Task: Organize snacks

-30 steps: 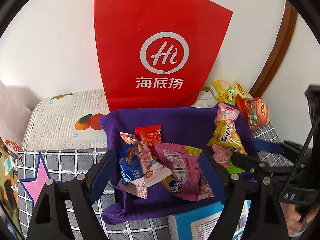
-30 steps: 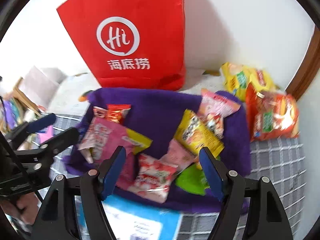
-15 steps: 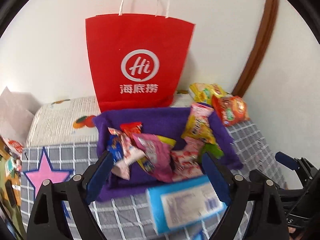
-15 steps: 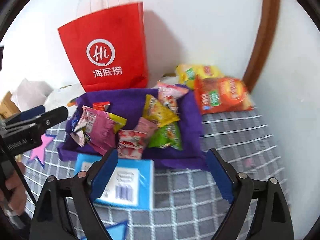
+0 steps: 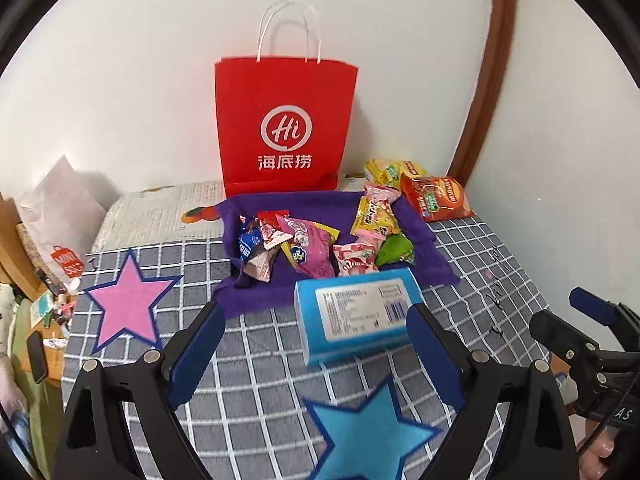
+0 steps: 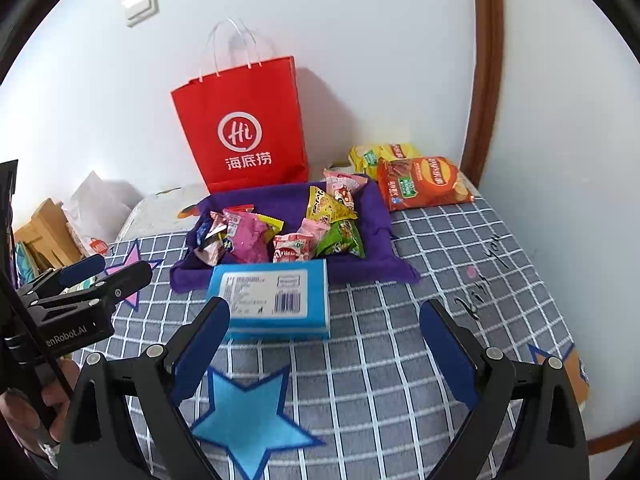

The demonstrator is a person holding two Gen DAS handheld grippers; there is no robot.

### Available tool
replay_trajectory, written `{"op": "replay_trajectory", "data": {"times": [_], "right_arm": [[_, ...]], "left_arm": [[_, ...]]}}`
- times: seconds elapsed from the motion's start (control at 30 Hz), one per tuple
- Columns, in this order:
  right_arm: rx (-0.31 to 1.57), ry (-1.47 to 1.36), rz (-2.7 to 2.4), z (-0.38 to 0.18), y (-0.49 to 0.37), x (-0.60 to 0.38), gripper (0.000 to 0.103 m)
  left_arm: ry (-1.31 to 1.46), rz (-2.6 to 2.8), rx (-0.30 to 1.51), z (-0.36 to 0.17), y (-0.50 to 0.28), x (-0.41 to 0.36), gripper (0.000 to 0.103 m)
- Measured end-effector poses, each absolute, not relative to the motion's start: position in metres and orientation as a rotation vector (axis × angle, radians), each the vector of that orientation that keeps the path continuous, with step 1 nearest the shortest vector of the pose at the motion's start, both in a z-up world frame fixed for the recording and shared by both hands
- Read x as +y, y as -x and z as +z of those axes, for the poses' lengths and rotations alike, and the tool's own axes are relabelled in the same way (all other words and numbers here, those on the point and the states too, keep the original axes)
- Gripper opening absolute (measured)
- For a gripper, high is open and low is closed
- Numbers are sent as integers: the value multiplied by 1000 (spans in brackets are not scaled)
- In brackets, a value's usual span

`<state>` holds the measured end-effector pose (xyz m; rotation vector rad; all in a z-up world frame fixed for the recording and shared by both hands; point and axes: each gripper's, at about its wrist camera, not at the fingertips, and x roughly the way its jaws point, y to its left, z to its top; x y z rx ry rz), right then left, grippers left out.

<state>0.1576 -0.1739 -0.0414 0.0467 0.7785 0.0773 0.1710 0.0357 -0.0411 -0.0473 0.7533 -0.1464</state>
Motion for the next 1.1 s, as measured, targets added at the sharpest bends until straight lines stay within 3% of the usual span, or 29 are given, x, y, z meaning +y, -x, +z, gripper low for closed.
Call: {"op": "replay_trajectory", "data": {"times": [0.53, 1.1], "right_arm": [[725, -13, 43, -26, -67, -179, 103], [674, -15, 33, -15, -42, -181, 103]], "left_arm": [[54, -147, 636, -10, -75, 28, 99], [16, -138, 612, -2, -58, 17, 99]]}}
